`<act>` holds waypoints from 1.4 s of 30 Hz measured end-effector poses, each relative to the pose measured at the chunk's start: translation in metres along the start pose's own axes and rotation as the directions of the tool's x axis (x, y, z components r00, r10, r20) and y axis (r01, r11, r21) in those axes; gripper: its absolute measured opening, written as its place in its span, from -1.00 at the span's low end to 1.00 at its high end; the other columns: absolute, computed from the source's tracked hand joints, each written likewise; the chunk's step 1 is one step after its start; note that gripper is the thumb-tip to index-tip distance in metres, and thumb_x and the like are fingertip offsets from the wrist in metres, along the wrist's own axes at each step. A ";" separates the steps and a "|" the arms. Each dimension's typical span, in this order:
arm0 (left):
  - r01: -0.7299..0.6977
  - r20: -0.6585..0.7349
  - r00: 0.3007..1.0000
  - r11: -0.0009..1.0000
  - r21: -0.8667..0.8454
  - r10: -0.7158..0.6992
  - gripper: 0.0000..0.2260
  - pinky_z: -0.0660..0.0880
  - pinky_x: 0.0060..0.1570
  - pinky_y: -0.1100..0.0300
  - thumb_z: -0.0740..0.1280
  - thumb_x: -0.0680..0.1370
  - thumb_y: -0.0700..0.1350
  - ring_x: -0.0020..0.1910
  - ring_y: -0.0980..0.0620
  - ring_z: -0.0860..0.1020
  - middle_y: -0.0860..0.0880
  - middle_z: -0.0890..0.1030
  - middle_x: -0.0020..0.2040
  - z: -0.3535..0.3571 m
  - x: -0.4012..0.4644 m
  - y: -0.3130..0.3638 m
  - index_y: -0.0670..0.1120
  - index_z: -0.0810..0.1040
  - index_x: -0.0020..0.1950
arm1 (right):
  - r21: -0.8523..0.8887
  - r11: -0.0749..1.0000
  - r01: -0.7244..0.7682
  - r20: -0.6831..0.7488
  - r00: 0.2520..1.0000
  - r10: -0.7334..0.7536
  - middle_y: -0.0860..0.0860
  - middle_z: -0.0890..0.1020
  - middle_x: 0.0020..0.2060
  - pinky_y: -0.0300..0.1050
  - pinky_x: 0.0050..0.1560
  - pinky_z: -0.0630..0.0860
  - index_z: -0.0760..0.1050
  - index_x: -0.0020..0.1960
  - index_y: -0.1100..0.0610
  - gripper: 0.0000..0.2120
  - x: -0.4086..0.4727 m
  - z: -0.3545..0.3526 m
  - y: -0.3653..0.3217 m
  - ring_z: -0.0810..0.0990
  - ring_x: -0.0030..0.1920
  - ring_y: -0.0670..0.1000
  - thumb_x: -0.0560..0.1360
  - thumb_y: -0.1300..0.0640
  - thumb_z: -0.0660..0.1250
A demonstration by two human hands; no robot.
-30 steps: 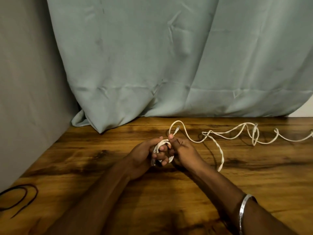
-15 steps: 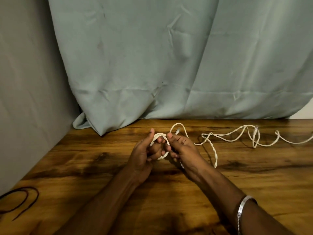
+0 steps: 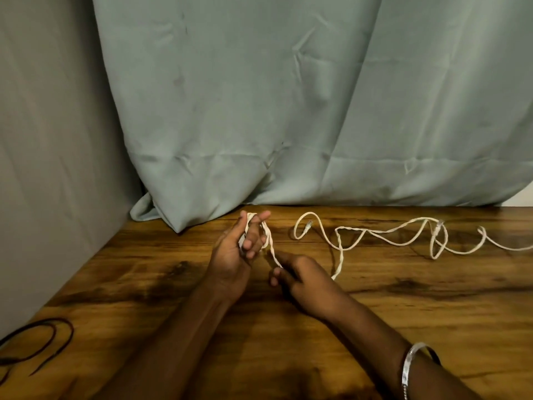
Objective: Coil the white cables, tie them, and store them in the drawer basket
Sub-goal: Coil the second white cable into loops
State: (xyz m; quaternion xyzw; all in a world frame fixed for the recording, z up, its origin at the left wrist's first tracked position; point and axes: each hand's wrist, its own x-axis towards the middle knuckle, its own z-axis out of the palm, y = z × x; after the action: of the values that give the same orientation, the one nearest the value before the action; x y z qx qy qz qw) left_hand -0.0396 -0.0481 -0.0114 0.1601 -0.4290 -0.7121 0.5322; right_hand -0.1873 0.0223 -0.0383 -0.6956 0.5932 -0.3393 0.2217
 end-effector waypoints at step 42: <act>0.217 -0.047 0.976 0.923 0.318 -0.213 -0.62 0.38 -0.40 0.27 0.28 0.64 0.00 -0.59 0.08 0.38 -0.03 0.32 -0.59 0.013 -0.016 -0.016 -0.12 0.38 -0.34 | 0.312 0.936 0.164 -0.271 0.960 -0.078 -0.03 0.75 -0.10 -0.18 0.01 0.56 0.69 0.11 0.15 -0.77 0.008 -0.011 0.008 0.70 -0.04 -0.10 0.72 0.21 0.24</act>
State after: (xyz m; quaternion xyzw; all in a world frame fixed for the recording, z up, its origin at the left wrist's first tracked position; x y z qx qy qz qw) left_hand -0.0521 -0.0273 -0.0202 0.2948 -0.5159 -0.6857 0.4205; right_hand -0.2002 0.0137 -0.0353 -0.6345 0.5069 -0.5335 0.2361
